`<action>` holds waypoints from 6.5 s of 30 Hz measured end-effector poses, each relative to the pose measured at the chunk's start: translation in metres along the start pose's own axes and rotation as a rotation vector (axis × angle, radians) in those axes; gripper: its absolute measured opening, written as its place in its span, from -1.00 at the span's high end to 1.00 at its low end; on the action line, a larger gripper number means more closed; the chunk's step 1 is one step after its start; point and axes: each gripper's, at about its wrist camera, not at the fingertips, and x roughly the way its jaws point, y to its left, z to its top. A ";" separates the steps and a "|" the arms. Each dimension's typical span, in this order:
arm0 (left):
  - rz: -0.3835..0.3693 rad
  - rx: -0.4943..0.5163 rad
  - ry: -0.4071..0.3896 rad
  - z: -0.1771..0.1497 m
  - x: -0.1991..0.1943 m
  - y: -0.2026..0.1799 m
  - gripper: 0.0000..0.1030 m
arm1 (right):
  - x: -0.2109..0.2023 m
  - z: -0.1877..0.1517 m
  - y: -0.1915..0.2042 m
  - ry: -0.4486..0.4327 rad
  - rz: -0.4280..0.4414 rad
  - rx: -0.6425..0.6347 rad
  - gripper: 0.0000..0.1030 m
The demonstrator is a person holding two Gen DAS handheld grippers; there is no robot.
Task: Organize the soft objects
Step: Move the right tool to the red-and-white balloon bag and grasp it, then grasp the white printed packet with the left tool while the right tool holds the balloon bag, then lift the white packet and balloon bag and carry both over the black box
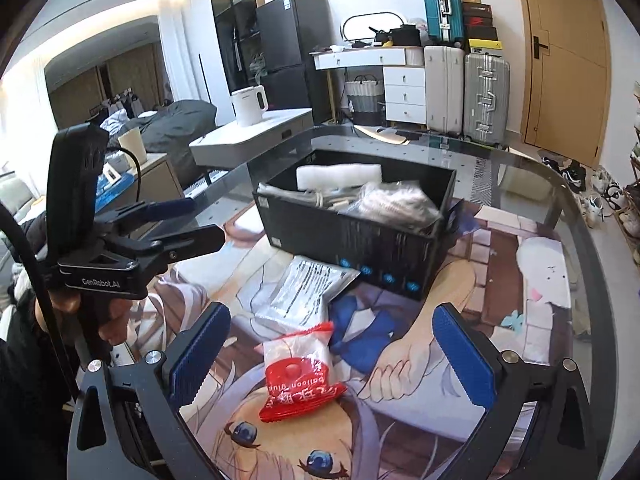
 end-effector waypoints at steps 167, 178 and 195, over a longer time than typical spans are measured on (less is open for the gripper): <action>-0.015 0.020 -0.013 0.031 -0.011 0.002 0.23 | -0.018 0.025 -0.028 -0.143 -0.085 0.106 0.09; -0.027 0.018 -0.033 0.055 -0.004 0.005 0.23 | -0.012 0.057 -0.030 -0.134 -0.094 0.095 0.09; -0.038 0.032 -0.037 0.076 0.019 0.004 0.23 | 0.007 0.092 -0.030 -0.131 -0.102 0.079 0.09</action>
